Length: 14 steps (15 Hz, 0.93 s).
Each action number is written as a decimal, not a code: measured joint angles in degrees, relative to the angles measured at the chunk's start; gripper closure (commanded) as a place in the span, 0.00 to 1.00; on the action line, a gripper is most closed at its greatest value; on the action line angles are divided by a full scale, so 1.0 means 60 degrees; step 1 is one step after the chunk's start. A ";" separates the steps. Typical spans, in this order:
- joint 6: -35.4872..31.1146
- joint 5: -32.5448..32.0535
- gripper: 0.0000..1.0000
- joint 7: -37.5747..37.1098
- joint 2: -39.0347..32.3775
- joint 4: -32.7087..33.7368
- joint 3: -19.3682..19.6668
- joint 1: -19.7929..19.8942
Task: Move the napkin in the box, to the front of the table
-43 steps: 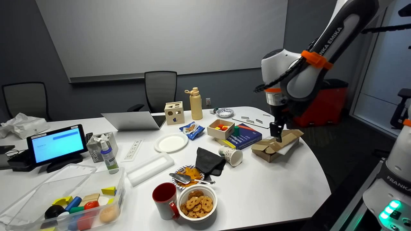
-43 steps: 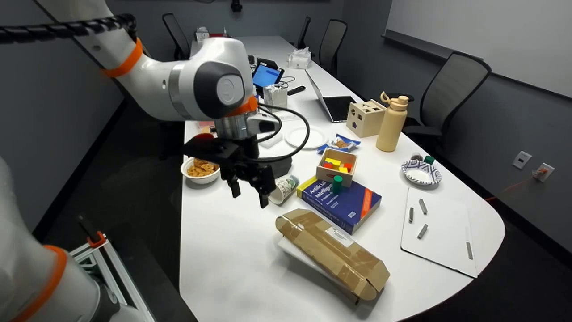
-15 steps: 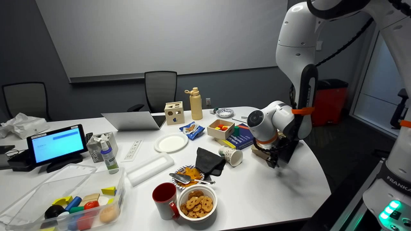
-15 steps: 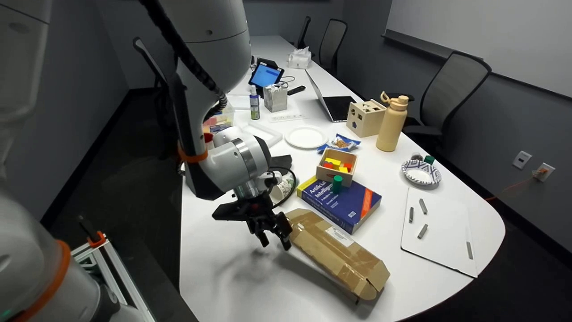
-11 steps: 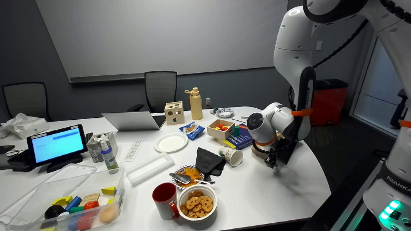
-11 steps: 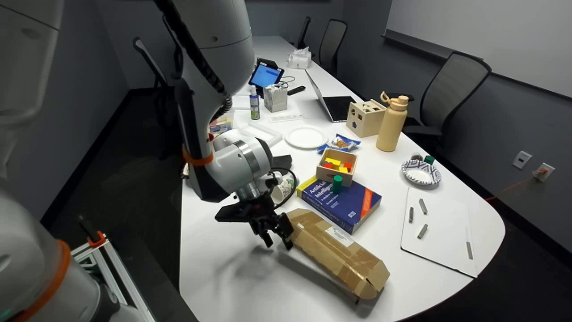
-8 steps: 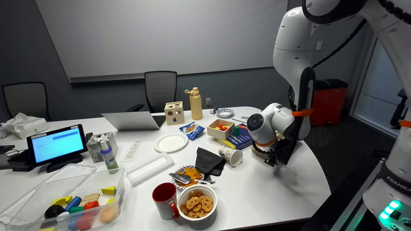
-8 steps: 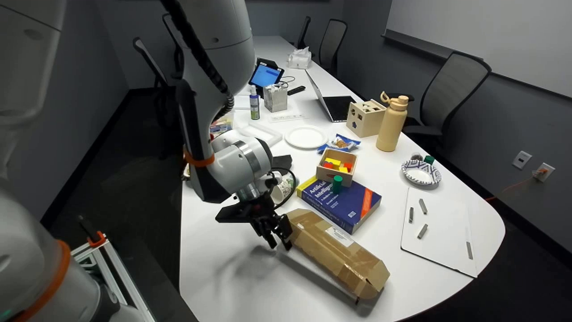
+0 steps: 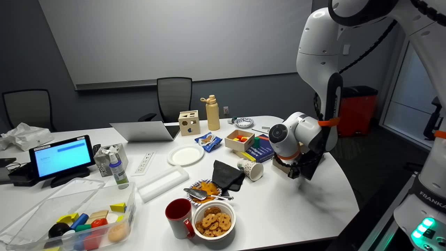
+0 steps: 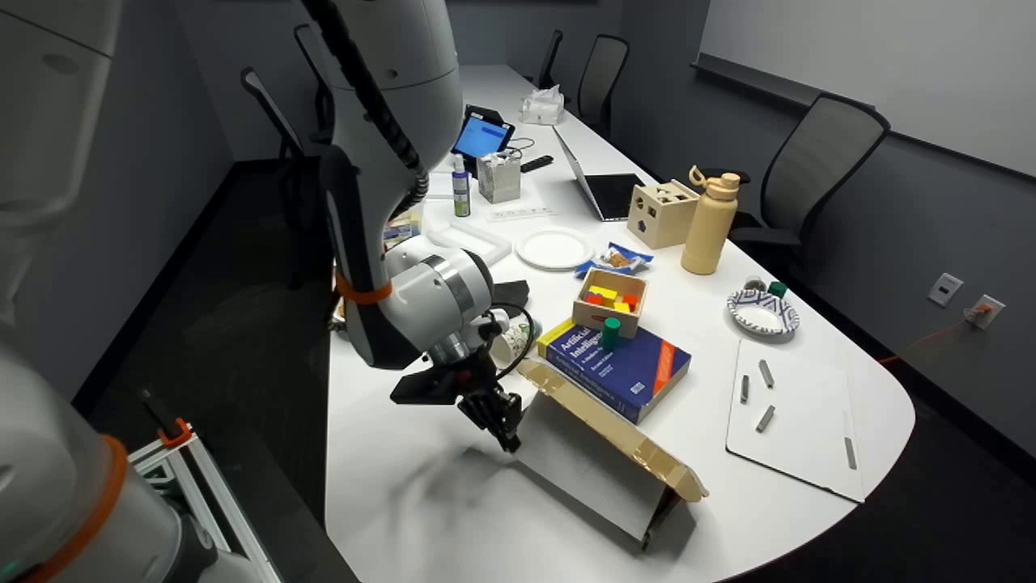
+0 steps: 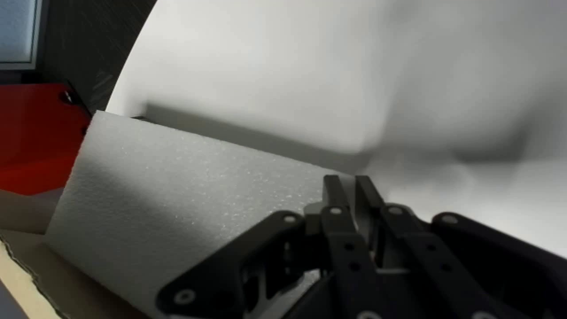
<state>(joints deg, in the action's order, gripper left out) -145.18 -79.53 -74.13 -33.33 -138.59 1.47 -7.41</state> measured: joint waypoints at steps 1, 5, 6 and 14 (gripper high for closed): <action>0.0000 -0.0005 0.98 -0.0018 0.0000 0.0001 -0.0024 0.0026; 0.0000 0.0010 0.99 -0.0031 0.0015 0.0019 -0.0160 0.0179; 0.0000 0.0053 0.99 -0.0031 0.0036 0.0019 -0.0219 0.0229; 0.0001 0.1504 0.99 0.0441 0.0881 -0.0694 -0.1193 0.0301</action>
<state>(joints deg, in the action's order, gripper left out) -145.17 -70.51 -71.48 -28.05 -142.75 -5.69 -5.60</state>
